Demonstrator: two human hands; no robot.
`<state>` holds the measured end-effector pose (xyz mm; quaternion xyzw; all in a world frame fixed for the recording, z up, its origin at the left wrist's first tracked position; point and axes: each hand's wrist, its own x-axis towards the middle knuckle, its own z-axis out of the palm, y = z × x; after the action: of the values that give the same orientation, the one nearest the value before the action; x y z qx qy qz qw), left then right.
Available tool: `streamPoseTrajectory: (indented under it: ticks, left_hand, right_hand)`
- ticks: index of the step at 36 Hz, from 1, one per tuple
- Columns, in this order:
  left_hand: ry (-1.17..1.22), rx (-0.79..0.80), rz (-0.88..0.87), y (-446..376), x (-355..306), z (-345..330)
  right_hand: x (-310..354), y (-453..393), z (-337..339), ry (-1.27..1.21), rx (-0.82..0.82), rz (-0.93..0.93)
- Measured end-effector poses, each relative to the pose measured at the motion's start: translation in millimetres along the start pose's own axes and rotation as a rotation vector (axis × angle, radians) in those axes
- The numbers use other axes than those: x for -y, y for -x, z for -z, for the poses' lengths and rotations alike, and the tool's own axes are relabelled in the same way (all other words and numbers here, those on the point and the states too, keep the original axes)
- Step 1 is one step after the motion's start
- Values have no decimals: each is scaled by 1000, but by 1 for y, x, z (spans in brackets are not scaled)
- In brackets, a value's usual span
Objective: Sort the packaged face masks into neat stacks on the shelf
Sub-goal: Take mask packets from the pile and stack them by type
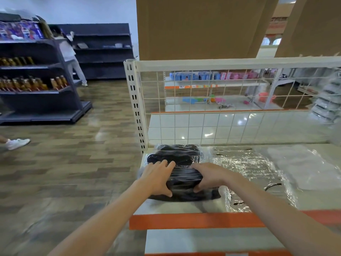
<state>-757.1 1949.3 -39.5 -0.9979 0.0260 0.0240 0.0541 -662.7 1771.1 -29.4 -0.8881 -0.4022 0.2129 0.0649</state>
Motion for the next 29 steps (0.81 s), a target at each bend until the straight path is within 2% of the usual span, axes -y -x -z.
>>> streamPoseTrajectory:
  ticks: [5,10,16,21,25,29]
  left_hand:
    - [25,101,3,-10,3,-1]
    - [54,100,14,-10,9,-3]
    - [231,120,94,7,47,-1]
    - [715,-32,167,22,63,-20]
    - [1154,-225,341,32,60,-46]
    - [1475,-310,439,37,46,-64]
  right_hand:
    - [1,-8,-2,-7,52,12]
    - [-7,-9,-1,42,-18,22]
    - [-22,0,-2,-187,-61,7]
    - [-35,12,-11,-481,-129,-51]
    - [-41,20,-29,-725,-300,-63]
    - [-33,22,-57,-1158,-479,-97]
